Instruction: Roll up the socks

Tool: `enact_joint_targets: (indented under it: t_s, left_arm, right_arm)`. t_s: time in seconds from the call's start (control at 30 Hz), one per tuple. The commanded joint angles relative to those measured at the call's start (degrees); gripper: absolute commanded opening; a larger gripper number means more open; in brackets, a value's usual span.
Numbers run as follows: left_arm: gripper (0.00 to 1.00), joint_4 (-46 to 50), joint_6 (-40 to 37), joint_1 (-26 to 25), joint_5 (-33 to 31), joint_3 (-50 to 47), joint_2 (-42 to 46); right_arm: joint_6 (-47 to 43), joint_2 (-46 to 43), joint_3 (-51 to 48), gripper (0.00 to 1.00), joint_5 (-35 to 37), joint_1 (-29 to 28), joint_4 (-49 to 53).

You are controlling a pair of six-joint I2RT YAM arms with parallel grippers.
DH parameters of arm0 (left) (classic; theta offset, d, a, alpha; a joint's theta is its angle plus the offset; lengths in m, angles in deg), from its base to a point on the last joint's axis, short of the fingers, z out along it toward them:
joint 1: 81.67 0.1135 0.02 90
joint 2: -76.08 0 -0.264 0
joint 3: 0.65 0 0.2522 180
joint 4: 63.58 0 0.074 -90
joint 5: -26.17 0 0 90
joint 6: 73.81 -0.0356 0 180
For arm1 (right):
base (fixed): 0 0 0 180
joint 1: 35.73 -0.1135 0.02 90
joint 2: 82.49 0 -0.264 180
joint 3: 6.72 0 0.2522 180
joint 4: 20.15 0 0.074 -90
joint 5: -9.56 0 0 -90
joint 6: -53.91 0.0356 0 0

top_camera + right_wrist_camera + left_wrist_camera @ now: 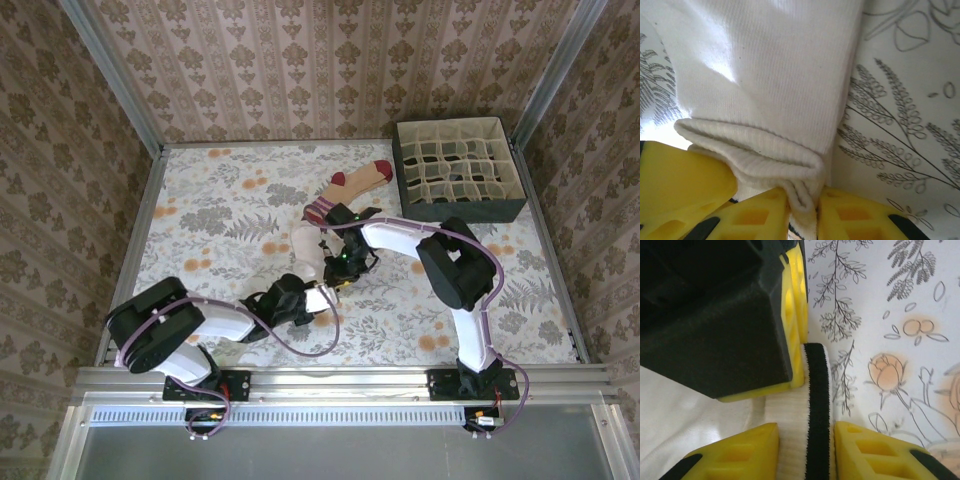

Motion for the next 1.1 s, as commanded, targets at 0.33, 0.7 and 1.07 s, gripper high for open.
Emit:
enact_joint_targets:
  t_s: [0.33, 0.7, 1.07]
  left_arm:
    - [0.0, 11.0, 1.6, -1.2, -3.4, 7.7, -4.5]
    - [0.0, 20.5, 11.9, 6.3, 21.5, 9.4, -1.6]
    - [0.0, 19.6, 19.9, 14.3, 36.1, 9.8, -3.4]
  right_arm:
    - [-2.1, -8.9, -8.8, 0.44, 3.7, 2.8, 1.5]
    - [-1.4, -19.2, -18.1, 0.39, -8.2, 5.2, -21.0]
    - [-0.9, -12.1, -17.1, 0.26, -19.9, 4.7, -31.7]
